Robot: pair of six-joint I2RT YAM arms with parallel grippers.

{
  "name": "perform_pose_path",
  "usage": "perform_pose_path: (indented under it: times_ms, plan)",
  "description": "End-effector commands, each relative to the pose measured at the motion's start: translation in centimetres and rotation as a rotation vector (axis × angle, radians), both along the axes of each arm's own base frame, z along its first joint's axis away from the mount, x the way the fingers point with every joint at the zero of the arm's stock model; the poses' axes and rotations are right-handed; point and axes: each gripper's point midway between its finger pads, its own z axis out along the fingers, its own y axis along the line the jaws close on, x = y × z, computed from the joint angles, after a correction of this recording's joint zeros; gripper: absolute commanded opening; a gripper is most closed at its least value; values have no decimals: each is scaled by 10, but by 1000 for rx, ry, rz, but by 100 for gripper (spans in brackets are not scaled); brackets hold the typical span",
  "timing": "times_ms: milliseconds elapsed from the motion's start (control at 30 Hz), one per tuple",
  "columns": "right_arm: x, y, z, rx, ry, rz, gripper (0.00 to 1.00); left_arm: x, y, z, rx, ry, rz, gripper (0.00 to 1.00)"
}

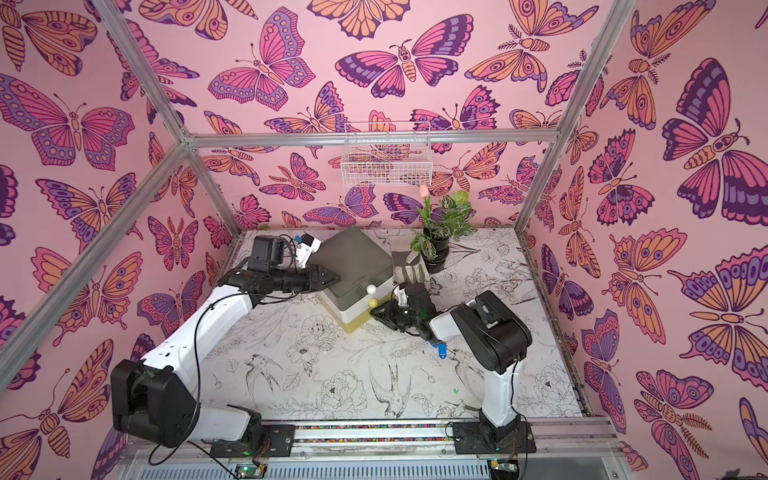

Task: Take the keys out of the drawer
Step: Open the drawer in the storage box.

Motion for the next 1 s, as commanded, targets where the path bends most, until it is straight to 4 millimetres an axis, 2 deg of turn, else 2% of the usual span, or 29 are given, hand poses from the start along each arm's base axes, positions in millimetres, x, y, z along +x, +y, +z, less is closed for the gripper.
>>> perform_pose_path:
  times_ms: [0, 433, 967]
  plan:
    - [11, -1, 3, -5, -61, -42, 27, -8, 7, -14, 38, 59, 6, 37]
    - [6, -12, 4, -16, -65, -59, 22, -9, 8, -13, 40, 55, 12, 37]
    - [-15, -34, 5, -43, -68, -69, 18, -8, 10, -13, 42, 63, 32, 37]
